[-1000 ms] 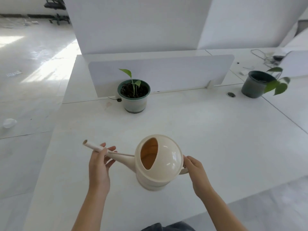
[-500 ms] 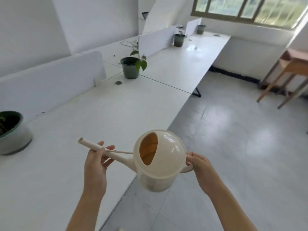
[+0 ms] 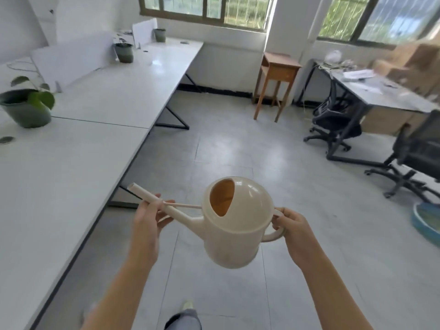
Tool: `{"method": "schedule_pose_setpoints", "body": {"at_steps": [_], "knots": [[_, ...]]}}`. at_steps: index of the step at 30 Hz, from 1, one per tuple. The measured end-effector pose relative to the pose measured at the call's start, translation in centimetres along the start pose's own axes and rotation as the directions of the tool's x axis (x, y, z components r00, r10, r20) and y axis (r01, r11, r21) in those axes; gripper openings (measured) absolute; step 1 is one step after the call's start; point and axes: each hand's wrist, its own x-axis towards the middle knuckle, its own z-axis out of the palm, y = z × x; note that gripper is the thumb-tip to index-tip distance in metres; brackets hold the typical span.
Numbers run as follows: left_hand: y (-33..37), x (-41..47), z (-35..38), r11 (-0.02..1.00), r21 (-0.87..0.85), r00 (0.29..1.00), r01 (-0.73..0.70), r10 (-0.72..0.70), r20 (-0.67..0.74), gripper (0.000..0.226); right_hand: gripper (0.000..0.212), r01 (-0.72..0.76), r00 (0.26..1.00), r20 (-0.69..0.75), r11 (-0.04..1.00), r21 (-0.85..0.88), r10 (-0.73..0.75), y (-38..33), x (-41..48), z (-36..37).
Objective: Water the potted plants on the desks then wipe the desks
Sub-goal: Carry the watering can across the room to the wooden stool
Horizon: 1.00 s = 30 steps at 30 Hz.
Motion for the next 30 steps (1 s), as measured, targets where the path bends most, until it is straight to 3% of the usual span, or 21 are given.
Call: {"method": "schedule_pose_setpoints", "body": {"at_steps": [11,14,18,24,30], "knots": [[-5.8,10.0,15.1,0.997,0.074,0.992,0.033,-0.042,0.118,0.019,0.026,-0.030,0.991,-0.127,0.999,0.011,0.032,-1.0,12.3,-11.1],[-6.7,13.6,20.4,0.997,0.060,0.991,0.047,-0.054,0.123,0.022,0.012,-0.042,0.992,-0.120,0.999,0.009,0.043,-2.6,16.7,-14.0],[-7.4,17.7,27.2,0.996,0.062,0.986,0.066,-0.074,0.151,0.023,0.010,-0.054,0.987,-0.150,0.998,0.024,0.057,-4.5,22.2,-18.5],[-10.0,23.6,36.8,0.994,0.093,0.981,0.060,-0.076,0.181,0.024,0.006,-0.037,0.987,-0.153,0.998,0.043,0.043,-5.4,30.8,-25.3],[-14.3,29.3,47.1,0.996,0.082,0.989,0.033,-0.045,0.143,0.025,0.011,-0.007,0.998,-0.061,0.999,0.043,0.009,-6.6,41.2,-33.7]]}}
